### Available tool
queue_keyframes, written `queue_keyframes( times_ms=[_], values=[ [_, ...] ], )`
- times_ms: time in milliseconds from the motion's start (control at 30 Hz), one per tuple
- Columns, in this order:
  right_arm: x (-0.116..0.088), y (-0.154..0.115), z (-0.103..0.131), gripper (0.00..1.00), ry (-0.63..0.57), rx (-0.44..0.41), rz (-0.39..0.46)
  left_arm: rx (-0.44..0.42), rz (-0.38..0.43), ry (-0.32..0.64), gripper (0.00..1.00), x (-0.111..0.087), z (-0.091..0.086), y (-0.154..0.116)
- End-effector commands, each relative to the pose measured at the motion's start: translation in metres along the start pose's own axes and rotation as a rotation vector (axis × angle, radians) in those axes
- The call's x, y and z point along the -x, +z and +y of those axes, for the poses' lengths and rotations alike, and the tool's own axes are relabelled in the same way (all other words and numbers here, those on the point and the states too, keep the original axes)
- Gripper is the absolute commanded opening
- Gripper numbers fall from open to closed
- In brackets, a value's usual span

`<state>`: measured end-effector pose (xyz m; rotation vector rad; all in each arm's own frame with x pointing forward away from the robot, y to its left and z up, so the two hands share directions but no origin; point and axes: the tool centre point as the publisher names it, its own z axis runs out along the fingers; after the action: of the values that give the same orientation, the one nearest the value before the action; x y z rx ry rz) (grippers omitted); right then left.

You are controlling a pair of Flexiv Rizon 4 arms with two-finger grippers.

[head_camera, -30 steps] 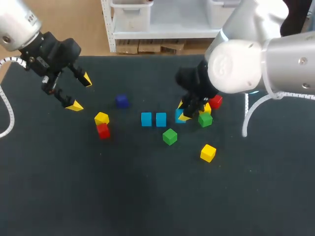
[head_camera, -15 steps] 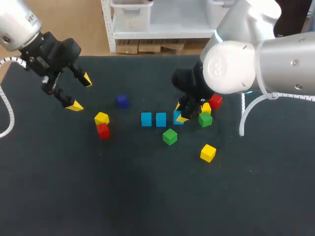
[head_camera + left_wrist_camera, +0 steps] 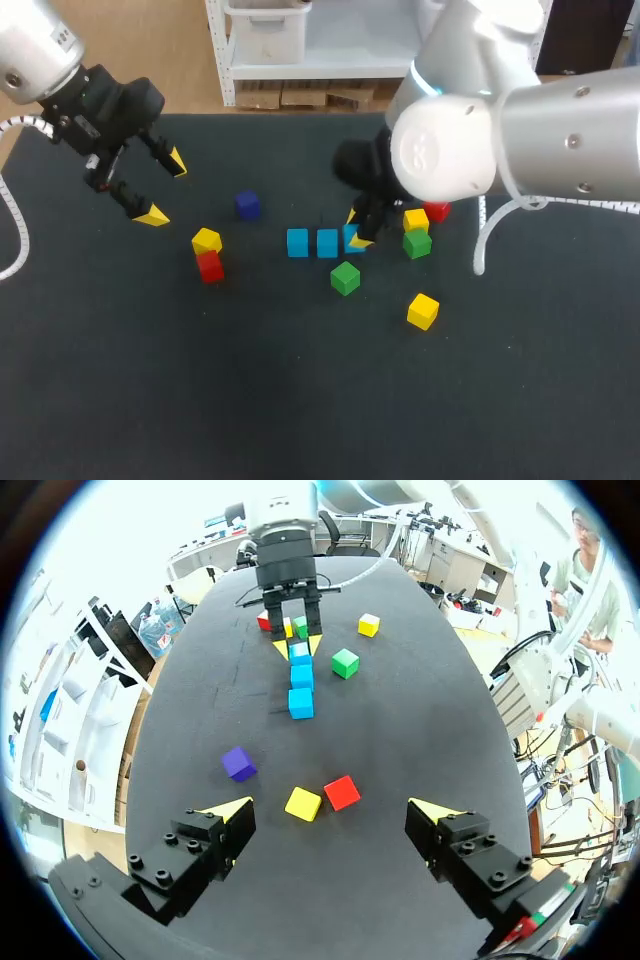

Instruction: Place the blue cubes, place green cubes on the blue cubes, place the yellow cubes on the green cubes, then place the red cubes on the yellow cubes, and place purple cube on the red cubes.

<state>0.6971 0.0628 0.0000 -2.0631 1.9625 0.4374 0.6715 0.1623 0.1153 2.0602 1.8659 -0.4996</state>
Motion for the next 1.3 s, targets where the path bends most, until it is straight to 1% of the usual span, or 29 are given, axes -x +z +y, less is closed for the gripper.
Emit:
queue_keyframes(
  times_ms=[33,333,600,867,1300],
  values=[
    [0.001,0.0,0.003,0.0,0.001,-0.009,0.005,-0.002,-0.002,0.003,1.0,-0.001,0.001,0.0],
    [-0.001,0.001,0.006,0.0,0.019,-0.045,0.019,-0.002,-0.002,0.003,1.0,-0.001,0.001,0.0],
    [-0.006,0.002,0.008,0.0,0.026,-0.064,0.013,-0.002,-0.002,0.003,1.0,-0.001,0.001,0.0],
    [-0.01,0.001,0.007,0.0,0.028,-0.069,0.006,-0.002,-0.002,0.003,1.0,-0.001,0.001,0.0],
    [-0.01,0.002,0.004,0.0,0.02,-0.068,-0.01,-0.002,-0.002,0.003,1.0,-0.001,0.001,0.0]
  ],
)
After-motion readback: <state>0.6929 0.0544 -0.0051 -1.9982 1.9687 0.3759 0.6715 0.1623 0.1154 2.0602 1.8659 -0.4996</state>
